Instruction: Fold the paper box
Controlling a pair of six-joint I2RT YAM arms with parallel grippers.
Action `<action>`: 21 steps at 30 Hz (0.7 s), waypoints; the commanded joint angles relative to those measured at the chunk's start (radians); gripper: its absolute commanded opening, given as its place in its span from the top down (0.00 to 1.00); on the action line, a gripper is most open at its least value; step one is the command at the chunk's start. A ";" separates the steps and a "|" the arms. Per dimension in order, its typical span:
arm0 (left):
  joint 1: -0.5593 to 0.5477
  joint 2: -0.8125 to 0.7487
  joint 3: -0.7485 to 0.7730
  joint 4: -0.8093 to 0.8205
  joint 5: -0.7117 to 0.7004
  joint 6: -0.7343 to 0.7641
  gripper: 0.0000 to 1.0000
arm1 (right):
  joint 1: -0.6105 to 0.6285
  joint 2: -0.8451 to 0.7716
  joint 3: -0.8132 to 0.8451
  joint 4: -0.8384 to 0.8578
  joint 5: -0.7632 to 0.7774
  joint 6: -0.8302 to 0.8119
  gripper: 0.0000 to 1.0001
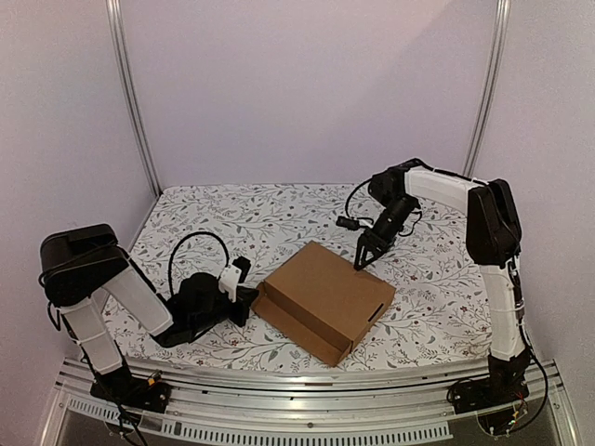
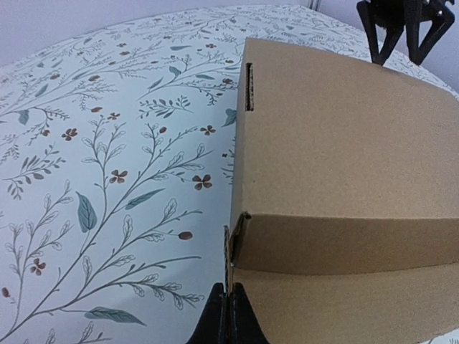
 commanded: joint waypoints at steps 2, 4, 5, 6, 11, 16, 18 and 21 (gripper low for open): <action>0.009 0.017 -0.017 0.016 -0.004 0.005 0.99 | 0.054 -0.134 0.095 0.040 0.006 0.018 0.40; 0.008 0.015 -0.023 0.021 -0.003 0.003 0.99 | 0.100 -0.117 0.092 0.056 -0.001 0.015 0.41; 0.008 0.015 -0.024 0.023 -0.003 0.004 0.99 | 0.120 -0.094 0.092 0.067 -0.006 0.015 0.42; 0.008 0.014 -0.026 0.026 0.000 0.003 0.99 | 0.138 -0.078 0.095 0.076 -0.014 0.023 0.43; 0.002 0.007 -0.036 0.027 0.004 0.004 0.99 | 0.200 0.019 0.131 0.116 -0.036 0.048 0.44; -0.002 0.015 -0.048 0.052 0.010 0.013 0.99 | 0.218 0.076 0.143 0.128 -0.015 0.059 0.45; -0.002 0.022 -0.053 0.067 0.011 0.017 1.00 | 0.219 0.096 0.142 0.129 0.006 0.064 0.46; -0.002 0.036 -0.065 0.093 0.009 0.022 1.00 | 0.219 0.121 0.142 0.128 0.010 0.070 0.46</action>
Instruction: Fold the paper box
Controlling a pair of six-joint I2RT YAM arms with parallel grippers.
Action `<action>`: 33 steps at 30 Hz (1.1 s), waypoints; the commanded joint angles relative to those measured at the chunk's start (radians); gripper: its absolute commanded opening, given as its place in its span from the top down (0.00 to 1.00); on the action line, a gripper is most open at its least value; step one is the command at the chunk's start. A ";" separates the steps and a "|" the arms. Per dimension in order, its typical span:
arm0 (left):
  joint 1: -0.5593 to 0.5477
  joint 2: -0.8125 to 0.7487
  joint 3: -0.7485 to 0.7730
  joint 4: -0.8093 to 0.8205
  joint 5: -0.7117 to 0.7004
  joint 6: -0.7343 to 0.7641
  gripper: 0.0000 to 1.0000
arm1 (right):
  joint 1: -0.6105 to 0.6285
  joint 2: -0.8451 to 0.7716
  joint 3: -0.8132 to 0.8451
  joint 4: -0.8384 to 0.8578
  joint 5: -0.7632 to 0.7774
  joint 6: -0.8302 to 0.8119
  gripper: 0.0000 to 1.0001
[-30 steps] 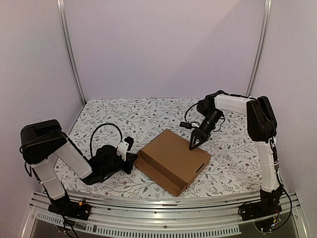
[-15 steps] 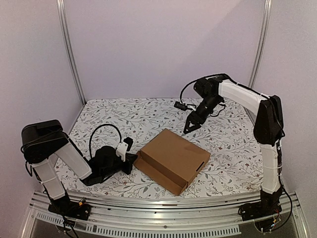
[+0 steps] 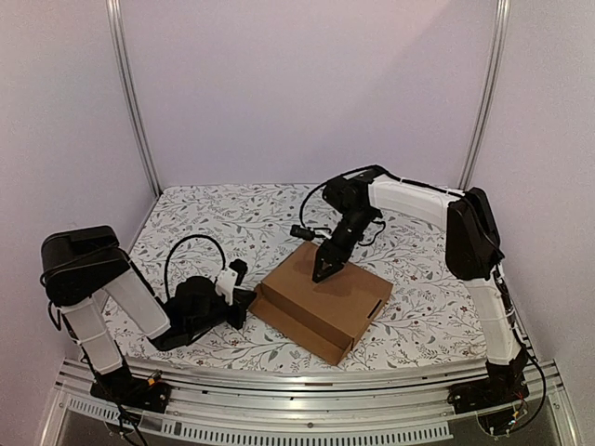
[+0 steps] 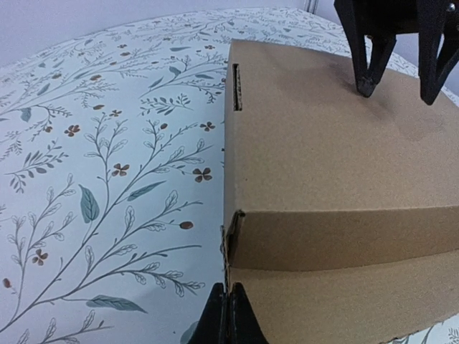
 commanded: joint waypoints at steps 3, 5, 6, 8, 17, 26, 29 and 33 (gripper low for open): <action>-0.002 0.048 -0.048 0.077 0.005 0.025 1.00 | -0.005 0.093 0.003 0.011 0.048 0.031 0.47; -0.004 0.061 -0.068 0.137 0.005 0.030 1.00 | -0.006 0.102 0.003 0.011 0.051 0.038 0.47; -0.005 0.068 -0.079 0.160 0.004 0.030 1.00 | -0.009 0.104 0.003 0.013 0.052 0.041 0.47; -0.007 0.083 -0.094 0.196 -0.001 0.032 1.00 | -0.010 0.110 0.003 0.013 0.056 0.046 0.47; -0.037 0.166 -0.112 0.307 -0.024 0.069 1.00 | -0.013 0.121 0.004 0.008 0.057 0.057 0.47; -0.057 0.205 -0.118 0.357 -0.052 0.084 1.00 | -0.016 0.128 0.006 0.004 0.056 0.060 0.47; -0.060 0.176 -0.095 0.285 -0.053 0.088 1.00 | -0.014 0.129 0.009 -0.001 0.053 0.059 0.47; -0.065 0.138 -0.053 0.170 -0.065 0.087 1.00 | -0.014 0.132 0.010 -0.011 0.046 0.055 0.47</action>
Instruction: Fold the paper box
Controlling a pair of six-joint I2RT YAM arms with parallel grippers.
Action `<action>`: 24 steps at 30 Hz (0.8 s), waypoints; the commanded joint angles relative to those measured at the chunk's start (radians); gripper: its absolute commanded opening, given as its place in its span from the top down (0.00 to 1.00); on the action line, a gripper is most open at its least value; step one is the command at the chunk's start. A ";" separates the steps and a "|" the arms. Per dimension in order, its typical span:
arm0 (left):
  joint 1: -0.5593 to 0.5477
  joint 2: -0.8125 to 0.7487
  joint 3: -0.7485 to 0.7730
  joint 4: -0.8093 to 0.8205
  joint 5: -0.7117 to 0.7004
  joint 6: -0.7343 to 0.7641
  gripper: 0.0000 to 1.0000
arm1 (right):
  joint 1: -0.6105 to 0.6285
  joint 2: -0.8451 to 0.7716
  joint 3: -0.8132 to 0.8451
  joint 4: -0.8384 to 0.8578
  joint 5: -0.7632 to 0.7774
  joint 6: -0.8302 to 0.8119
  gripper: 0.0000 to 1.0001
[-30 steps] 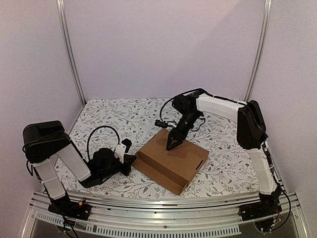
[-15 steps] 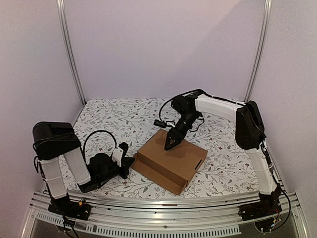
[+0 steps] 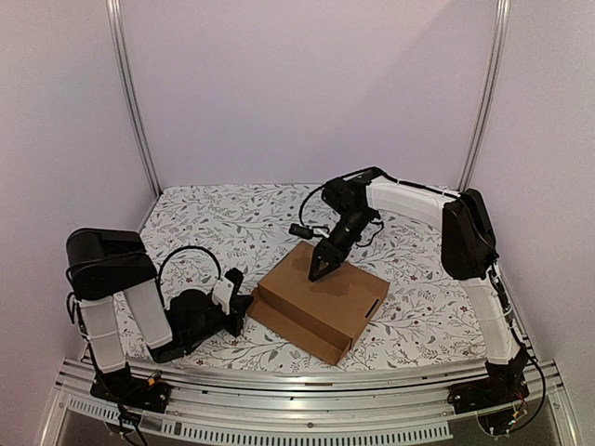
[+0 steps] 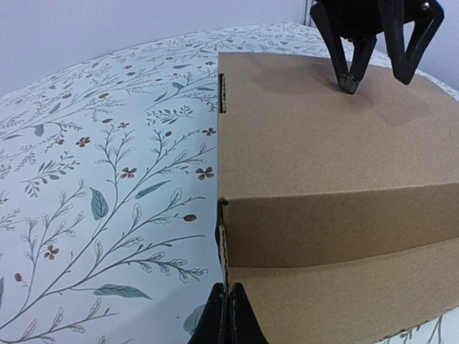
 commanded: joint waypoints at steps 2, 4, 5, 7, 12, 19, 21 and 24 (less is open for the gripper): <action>-0.017 -0.037 0.053 -0.214 -0.016 0.009 1.00 | -0.003 0.086 -0.022 -0.015 0.098 -0.001 0.47; -0.017 -0.051 0.070 -0.258 -0.020 0.004 1.00 | -0.004 0.084 -0.022 -0.017 0.097 -0.002 0.47; -0.017 -0.057 0.076 -0.280 -0.025 -0.001 1.00 | -0.004 0.084 -0.022 -0.018 0.095 -0.003 0.47; -0.017 -0.070 0.094 -0.325 -0.028 -0.008 1.00 | -0.002 0.084 -0.022 -0.021 0.094 -0.006 0.47; -0.017 -0.107 0.154 -0.464 -0.013 -0.017 1.00 | 0.003 0.084 -0.022 -0.027 0.099 -0.022 0.47; -0.010 -0.184 0.268 -0.762 0.012 0.007 1.00 | 0.007 0.086 -0.022 -0.030 0.103 -0.026 0.47; -0.001 -0.210 0.309 -0.852 0.027 0.011 1.00 | 0.007 0.087 -0.022 -0.030 0.103 -0.026 0.47; 0.012 -0.242 0.356 -0.969 0.057 0.019 1.00 | 0.006 0.087 -0.022 -0.031 0.103 -0.027 0.47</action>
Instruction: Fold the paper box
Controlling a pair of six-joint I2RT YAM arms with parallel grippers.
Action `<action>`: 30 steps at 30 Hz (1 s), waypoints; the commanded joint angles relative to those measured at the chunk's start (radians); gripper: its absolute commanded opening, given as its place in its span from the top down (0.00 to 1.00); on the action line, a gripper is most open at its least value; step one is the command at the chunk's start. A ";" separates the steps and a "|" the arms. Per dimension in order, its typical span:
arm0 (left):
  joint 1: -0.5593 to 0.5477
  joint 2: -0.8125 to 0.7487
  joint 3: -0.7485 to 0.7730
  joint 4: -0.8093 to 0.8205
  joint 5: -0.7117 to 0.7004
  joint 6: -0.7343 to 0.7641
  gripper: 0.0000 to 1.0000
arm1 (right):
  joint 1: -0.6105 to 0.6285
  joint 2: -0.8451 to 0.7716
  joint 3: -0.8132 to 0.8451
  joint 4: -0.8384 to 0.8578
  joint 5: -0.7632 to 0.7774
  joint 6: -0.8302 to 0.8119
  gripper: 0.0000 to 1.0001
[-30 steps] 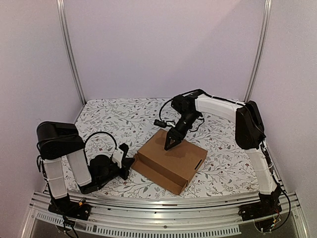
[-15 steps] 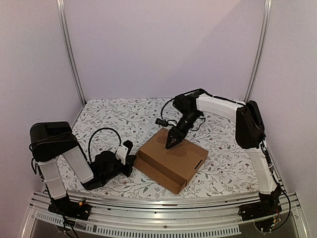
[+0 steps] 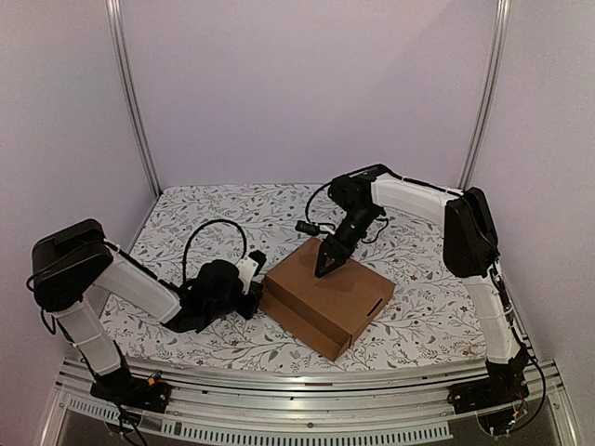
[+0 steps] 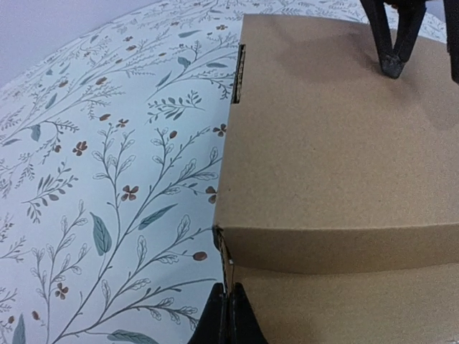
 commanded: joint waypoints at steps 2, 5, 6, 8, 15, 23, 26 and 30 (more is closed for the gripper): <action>0.019 -0.049 0.105 -0.314 0.147 0.013 1.00 | 0.024 0.085 -0.029 -0.007 0.081 -0.010 0.47; 0.035 -0.064 0.150 -0.405 0.183 0.014 1.00 | 0.024 0.083 -0.029 -0.003 0.081 -0.008 0.47; 0.039 -0.064 0.166 -0.425 0.192 0.013 1.00 | 0.024 0.081 -0.028 -0.002 0.081 -0.008 0.47; 0.043 -0.058 0.189 -0.462 0.206 0.012 0.99 | 0.024 0.080 -0.027 -0.002 0.081 -0.006 0.47; 0.042 -0.087 0.203 -0.501 0.205 -0.013 0.90 | 0.020 0.048 -0.026 0.000 0.081 -0.001 0.47; 0.030 -0.233 0.216 -0.587 0.140 -0.013 0.76 | 0.002 -0.005 -0.023 0.001 0.068 0.007 0.47; 0.013 -0.280 0.234 -0.652 0.104 -0.020 0.70 | -0.006 -0.026 -0.018 -0.004 0.063 0.011 0.47; -0.030 -0.368 0.221 -0.778 0.019 -0.143 0.66 | -0.030 -0.074 -0.005 -0.025 0.048 0.012 0.45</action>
